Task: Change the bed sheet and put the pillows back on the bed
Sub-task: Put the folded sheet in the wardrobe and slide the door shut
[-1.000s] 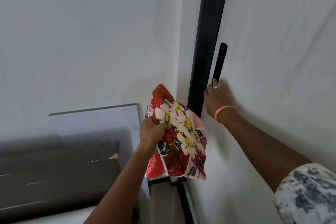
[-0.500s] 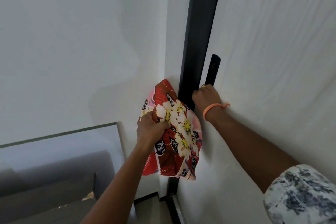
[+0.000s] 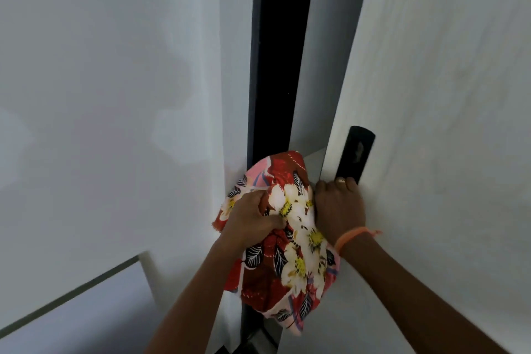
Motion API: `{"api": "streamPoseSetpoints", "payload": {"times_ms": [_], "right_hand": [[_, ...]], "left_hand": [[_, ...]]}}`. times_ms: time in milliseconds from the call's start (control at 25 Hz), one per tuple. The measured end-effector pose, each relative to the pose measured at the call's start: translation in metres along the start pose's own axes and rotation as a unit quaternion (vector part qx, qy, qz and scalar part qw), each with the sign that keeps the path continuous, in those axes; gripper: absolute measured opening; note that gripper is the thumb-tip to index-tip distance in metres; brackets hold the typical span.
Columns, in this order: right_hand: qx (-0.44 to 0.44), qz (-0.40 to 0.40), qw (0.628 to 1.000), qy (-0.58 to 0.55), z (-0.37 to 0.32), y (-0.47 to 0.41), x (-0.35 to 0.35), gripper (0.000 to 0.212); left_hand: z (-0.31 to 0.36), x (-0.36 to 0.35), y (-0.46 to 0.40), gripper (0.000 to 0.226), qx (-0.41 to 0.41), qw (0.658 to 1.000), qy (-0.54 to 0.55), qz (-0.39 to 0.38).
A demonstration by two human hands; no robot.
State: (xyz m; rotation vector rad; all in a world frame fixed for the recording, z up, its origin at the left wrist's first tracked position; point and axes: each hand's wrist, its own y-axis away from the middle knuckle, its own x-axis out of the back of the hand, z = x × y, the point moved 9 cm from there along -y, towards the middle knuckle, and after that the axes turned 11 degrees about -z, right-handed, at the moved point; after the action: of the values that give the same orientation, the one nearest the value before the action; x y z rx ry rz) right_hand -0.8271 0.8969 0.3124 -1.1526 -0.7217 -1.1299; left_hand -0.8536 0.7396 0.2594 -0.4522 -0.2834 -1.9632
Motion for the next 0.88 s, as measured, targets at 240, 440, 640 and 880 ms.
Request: {"api": "streamPoseSetpoints", "payload": {"times_ms": [240,440,640,880], "right_hand": [[-0.14,-0.052,0.985,-0.086,0.033,0.108,-0.019,0.041],[-0.162,0.007,0.861,-0.483,0.036,0.104,-0.002,0.079],[-0.235,0.198,0.936,-0.174,0.086,0.046,0.069,0.073],[-0.245,-0.023,0.965,-0.085,0.138,0.014,-0.024,0.062]], "left_hand": [[0.029,-0.031,-0.027,0.031,-0.045,0.995,0.021,-0.088],[0.085,-0.051,-0.04,0.037,-0.112,0.97,0.138,-0.167],[0.135,-0.061,-0.091,0.045,-0.16,0.851,0.462,-0.194],[0.09,-0.179,-0.145,0.029,0.075,0.826,0.516,-0.213]]}}
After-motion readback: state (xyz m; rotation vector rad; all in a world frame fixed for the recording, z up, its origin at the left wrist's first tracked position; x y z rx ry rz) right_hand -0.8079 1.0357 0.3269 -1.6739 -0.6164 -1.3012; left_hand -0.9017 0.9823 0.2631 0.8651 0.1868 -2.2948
